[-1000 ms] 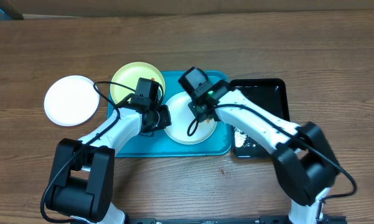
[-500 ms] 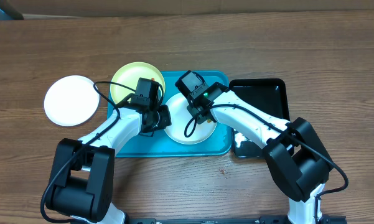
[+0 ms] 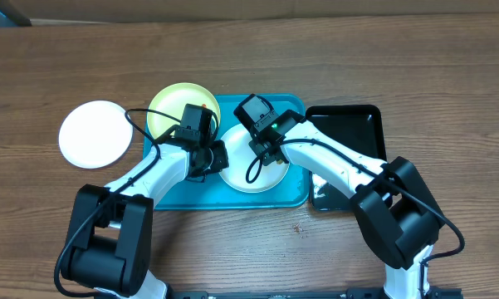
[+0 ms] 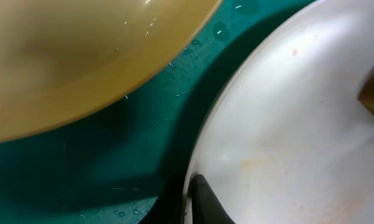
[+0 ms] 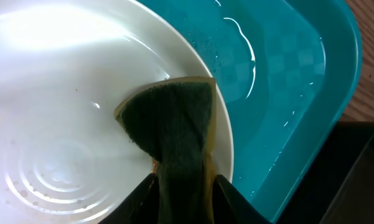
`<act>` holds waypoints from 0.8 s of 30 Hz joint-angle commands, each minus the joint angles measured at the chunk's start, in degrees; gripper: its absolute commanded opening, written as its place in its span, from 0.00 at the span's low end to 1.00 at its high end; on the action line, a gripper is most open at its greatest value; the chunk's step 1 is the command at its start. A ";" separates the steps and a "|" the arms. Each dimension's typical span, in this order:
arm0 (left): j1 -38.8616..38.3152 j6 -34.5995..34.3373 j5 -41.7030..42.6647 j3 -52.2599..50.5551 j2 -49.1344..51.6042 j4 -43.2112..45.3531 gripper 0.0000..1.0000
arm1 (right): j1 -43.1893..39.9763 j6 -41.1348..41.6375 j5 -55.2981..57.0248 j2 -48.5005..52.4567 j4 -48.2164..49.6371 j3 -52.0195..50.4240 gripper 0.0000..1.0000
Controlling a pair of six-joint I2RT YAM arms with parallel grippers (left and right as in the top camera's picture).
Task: Clean dirty plates on tray and stack at the side
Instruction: 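Scrub the white plate with the sponge while the left gripper holds it, then return the sponge to the black tray and release it with the right gripper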
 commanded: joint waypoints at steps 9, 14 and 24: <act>-0.07 1.38 -0.39 -0.15 1.81 -1.01 0.08 | -0.04 0.39 1.07 4.33 0.50 1.14 0.04; -0.07 1.38 -0.42 -0.15 1.81 -1.01 0.08 | -0.37 3.19 0.17 4.76 -0.20 0.22 0.04; -0.07 1.38 -0.39 -0.15 1.81 -1.01 0.08 | -0.37 6.47 -22.16 4.76 0.22 -5.84 0.04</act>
